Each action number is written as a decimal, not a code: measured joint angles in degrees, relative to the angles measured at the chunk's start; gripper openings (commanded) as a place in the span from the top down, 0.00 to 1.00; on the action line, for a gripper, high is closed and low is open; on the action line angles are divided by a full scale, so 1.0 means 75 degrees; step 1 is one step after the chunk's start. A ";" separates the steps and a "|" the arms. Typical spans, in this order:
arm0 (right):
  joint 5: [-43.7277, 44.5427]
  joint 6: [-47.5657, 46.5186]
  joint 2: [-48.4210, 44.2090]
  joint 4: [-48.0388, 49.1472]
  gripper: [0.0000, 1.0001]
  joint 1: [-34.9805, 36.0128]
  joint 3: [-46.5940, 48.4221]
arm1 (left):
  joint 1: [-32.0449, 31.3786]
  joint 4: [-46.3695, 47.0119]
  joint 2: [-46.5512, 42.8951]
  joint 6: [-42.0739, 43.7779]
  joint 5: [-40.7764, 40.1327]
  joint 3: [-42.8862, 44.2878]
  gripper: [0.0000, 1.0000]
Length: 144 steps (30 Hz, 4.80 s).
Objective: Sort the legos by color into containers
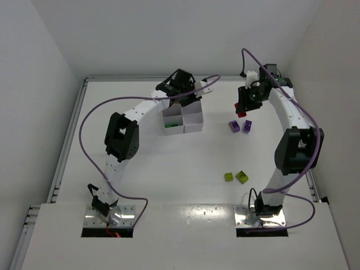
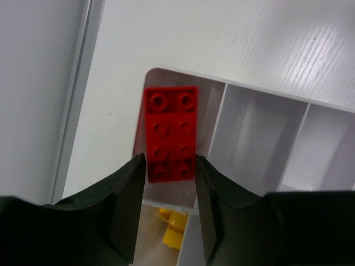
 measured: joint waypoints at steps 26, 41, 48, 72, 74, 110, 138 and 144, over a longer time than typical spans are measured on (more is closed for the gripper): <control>0.0635 -0.0498 0.2681 0.1448 1.00 0.2512 0.3876 | 0.2104 0.2264 -0.3835 -0.5933 0.2425 -0.1851 0.00; 0.0965 0.1029 0.3008 0.5187 1.00 0.2763 0.1871 | 0.3314 0.2270 -0.4182 -0.6948 0.3229 -0.3631 0.00; 0.0889 0.1550 0.2547 0.6088 1.00 0.2987 0.0662 | 0.3424 0.2326 -0.4377 -0.6962 0.3424 -0.3692 0.00; 0.1163 0.2020 0.1839 0.7466 0.60 0.3279 -0.1040 | 0.3439 0.2320 -0.4377 -0.7085 0.3730 -0.3733 0.00; 0.1154 0.2034 0.1827 0.7466 0.71 0.3279 -0.1040 | 0.3439 0.2331 -0.4377 -0.7085 0.3733 -0.3733 0.00; 0.0219 -0.5187 0.1515 0.5896 0.75 0.2792 0.0079 | 0.3343 0.2565 -0.4004 -0.7085 0.4217 -0.3733 0.00; -0.0058 -0.6814 0.1547 0.4817 0.61 0.2970 0.0026 | 0.3343 0.2602 -0.4004 -0.7085 0.4071 -0.3742 0.00; -0.0064 -0.6892 0.1757 0.4809 0.49 0.3028 0.0032 | 0.3343 0.2620 -0.4004 -0.7085 0.4068 -0.3797 0.00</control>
